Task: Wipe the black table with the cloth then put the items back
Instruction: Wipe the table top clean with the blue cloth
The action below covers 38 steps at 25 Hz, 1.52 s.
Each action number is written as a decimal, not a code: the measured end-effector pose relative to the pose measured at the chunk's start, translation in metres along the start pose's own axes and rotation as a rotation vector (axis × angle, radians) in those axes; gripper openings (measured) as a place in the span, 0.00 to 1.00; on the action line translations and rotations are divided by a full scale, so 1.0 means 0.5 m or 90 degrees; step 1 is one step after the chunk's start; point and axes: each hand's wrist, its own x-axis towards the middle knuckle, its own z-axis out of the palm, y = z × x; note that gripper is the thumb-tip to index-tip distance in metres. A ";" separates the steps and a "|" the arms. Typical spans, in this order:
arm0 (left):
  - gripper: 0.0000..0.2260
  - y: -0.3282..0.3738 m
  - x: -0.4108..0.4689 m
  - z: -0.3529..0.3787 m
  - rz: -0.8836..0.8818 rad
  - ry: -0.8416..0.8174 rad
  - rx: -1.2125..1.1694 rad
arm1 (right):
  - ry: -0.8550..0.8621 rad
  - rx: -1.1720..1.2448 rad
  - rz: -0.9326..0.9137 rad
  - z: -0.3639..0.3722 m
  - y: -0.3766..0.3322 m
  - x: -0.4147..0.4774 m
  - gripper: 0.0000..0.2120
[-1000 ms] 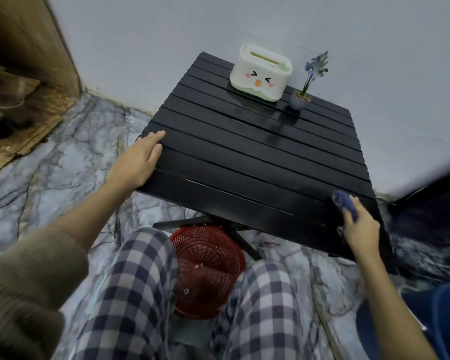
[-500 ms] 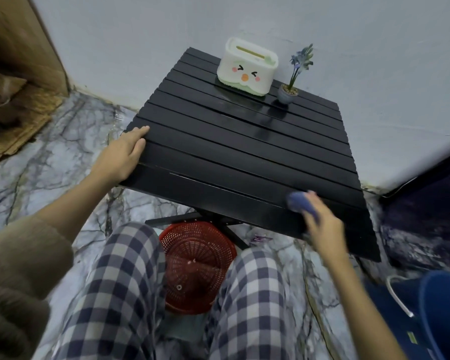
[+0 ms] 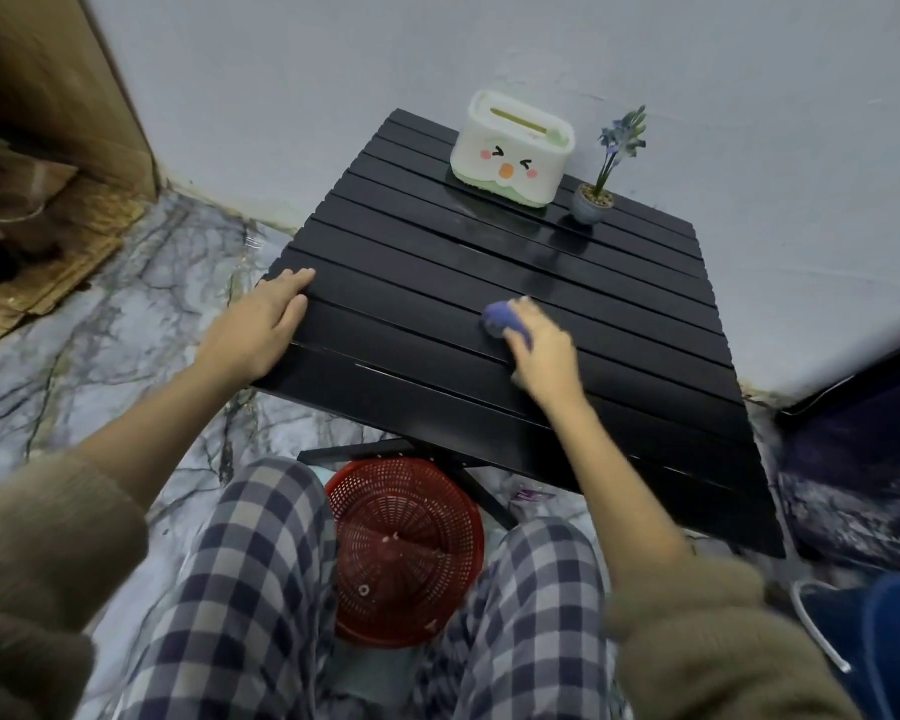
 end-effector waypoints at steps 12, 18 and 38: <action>0.19 0.005 0.015 -0.019 -0.010 0.024 -0.087 | 0.043 -0.028 0.045 0.061 -0.081 0.107 0.20; 0.19 0.016 0.058 -0.064 0.044 0.065 -0.089 | -0.130 0.007 -0.309 0.219 -0.381 0.008 0.16; 0.19 0.039 0.063 -0.005 0.031 -0.018 -0.058 | -0.070 0.025 -0.215 0.044 -0.071 -0.213 0.22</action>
